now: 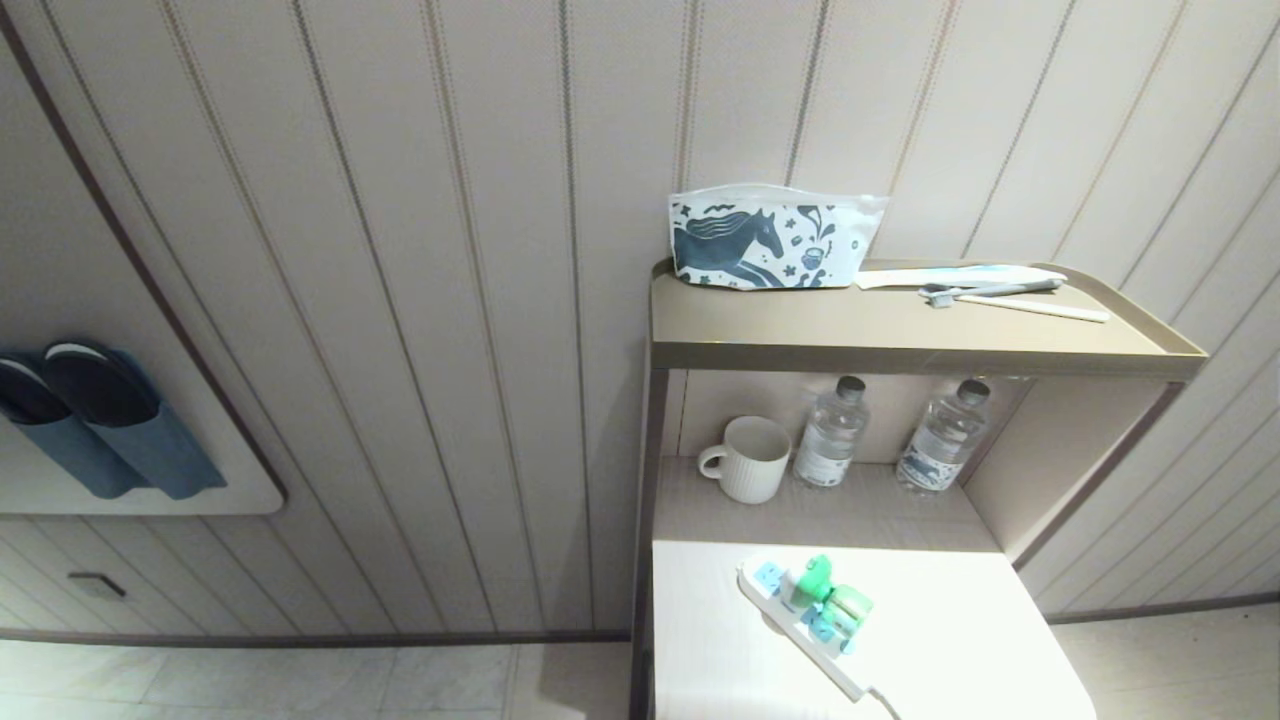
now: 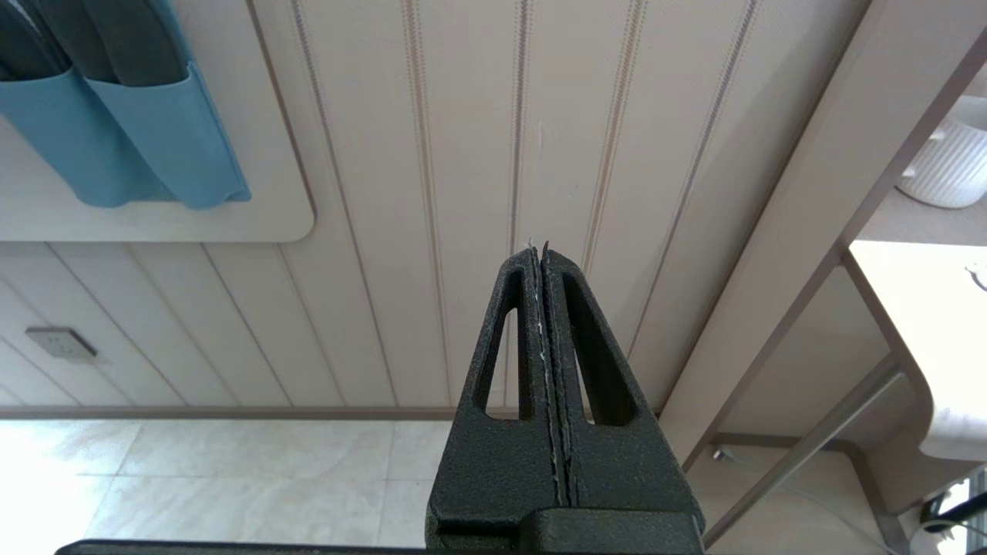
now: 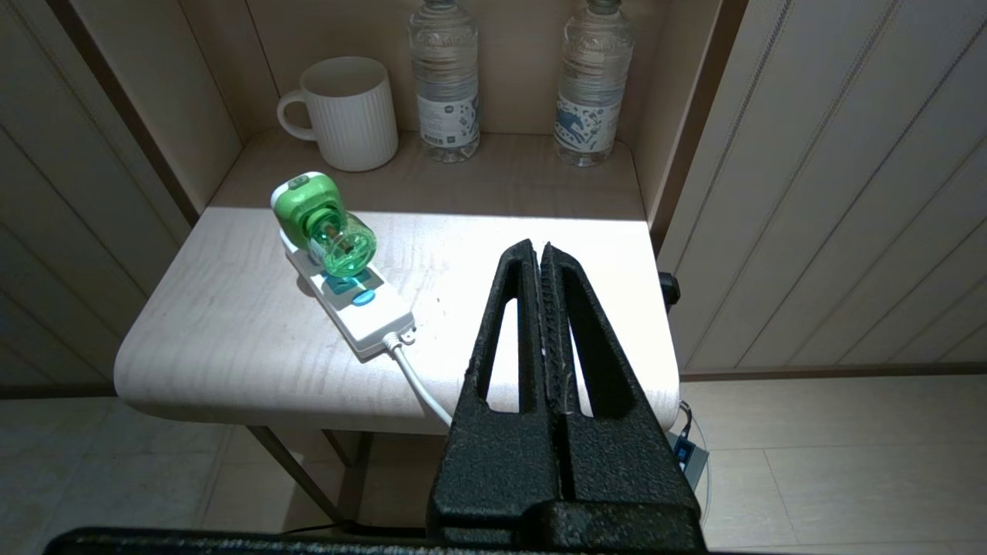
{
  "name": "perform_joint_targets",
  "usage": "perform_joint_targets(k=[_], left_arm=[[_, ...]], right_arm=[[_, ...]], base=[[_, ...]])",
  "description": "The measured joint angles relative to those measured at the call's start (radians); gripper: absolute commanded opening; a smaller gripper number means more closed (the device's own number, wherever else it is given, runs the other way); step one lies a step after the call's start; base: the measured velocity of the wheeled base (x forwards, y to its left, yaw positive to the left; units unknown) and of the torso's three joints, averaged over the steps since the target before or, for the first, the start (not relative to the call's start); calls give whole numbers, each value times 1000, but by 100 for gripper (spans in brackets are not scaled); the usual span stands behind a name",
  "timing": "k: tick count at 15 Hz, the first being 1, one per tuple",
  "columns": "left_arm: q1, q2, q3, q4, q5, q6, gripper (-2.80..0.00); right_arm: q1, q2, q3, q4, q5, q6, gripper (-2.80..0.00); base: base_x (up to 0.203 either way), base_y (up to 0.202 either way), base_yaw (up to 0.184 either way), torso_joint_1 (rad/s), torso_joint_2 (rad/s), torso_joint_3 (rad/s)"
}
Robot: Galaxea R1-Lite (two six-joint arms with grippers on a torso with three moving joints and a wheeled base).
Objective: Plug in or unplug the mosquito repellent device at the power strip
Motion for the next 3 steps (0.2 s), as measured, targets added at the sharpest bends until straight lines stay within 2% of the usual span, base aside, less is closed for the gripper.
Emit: perform_joint_targets(k=[3], left_arm=[[0, 0, 0, 0, 0, 0, -280]], right_arm=[[0, 0, 0, 0, -1, 0, -280]], base=[[0, 0, 0, 0, 0, 0]])
